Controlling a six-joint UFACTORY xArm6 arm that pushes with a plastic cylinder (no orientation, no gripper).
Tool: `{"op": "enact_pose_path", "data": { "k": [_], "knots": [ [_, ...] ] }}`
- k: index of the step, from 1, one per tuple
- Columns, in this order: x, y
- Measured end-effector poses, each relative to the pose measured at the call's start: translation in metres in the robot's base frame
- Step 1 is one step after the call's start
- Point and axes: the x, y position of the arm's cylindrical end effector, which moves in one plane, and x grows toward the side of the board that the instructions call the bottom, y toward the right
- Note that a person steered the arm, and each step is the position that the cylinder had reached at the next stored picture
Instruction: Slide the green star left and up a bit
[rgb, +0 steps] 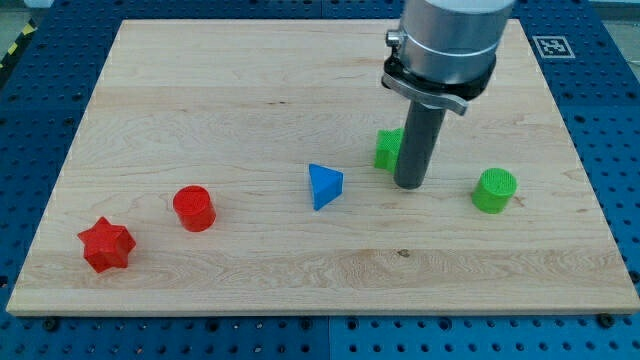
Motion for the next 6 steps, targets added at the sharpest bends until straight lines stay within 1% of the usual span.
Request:
{"op": "enact_pose_path", "data": {
  "k": [1,2,3,4,5,6],
  "knots": [
    [-0.001,0.014],
    [-0.006,0.041],
    [-0.023,0.022],
    [-0.025,-0.011],
    [-0.025,-0.02],
    [0.0,-0.008]
  ]
}}
